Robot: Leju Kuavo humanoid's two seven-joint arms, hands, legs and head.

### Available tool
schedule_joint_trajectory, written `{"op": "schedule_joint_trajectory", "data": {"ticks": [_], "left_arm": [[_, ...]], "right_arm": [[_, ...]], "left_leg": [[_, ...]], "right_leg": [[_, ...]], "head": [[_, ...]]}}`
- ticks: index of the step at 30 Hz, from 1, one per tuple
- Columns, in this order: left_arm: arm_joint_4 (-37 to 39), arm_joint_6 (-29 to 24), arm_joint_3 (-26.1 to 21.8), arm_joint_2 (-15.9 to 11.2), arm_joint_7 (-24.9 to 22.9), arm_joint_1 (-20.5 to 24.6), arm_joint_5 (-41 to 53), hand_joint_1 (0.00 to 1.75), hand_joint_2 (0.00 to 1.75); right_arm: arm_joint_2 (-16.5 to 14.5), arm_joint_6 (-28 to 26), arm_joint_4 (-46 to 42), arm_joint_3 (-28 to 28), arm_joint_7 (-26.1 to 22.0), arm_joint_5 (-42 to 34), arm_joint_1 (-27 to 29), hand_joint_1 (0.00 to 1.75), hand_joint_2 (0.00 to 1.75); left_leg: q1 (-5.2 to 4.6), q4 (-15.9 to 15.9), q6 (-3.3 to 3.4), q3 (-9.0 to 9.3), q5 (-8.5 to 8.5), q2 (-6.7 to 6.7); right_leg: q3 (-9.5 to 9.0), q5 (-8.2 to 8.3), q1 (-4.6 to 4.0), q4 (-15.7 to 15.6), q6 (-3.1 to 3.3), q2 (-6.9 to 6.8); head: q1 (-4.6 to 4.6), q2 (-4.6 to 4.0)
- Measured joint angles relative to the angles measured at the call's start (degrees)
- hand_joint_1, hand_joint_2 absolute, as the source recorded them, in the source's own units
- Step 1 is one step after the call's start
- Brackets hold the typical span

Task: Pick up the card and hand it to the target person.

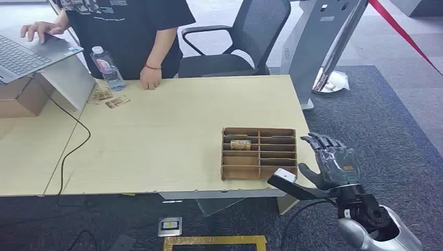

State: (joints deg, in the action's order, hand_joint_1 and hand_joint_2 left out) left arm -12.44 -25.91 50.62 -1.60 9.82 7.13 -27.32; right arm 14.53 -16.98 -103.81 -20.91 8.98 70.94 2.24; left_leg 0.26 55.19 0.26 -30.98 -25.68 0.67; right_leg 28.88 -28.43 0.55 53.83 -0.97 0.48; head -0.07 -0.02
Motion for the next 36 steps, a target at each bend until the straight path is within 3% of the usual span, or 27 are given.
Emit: {"op": "schedule_joint_trajectory", "data": {"ticks": [12,36], "left_arm": [[0.00,0.16,0.00,0.43,-0.34,0.29,0.28,0.00,1.75],[0.00,0.12,0.00,0.66,-0.16,0.36,-0.10,0.00,1.75]], "right_arm": [[-0.49,-0.45,2.32,-1.34,0.06,0.30,-1.24,0.74,1.75],[-2.26,-1.34,9.91,-4.98,-1.36,0.49,-5.91,0.65,1.75]], "left_leg": [[0.00,0.00,0.00,0.00,0.00,0.00],[0.01,0.00,0.00,0.00,0.00,0.00]], "right_leg": [[0.00,0.00,0.00,0.00,0.00,0.00],[-0.01,0.00,-0.01,0.01,0.00,0.00]], "head": [[0.00,0.00],[0.00,0.00]]}}
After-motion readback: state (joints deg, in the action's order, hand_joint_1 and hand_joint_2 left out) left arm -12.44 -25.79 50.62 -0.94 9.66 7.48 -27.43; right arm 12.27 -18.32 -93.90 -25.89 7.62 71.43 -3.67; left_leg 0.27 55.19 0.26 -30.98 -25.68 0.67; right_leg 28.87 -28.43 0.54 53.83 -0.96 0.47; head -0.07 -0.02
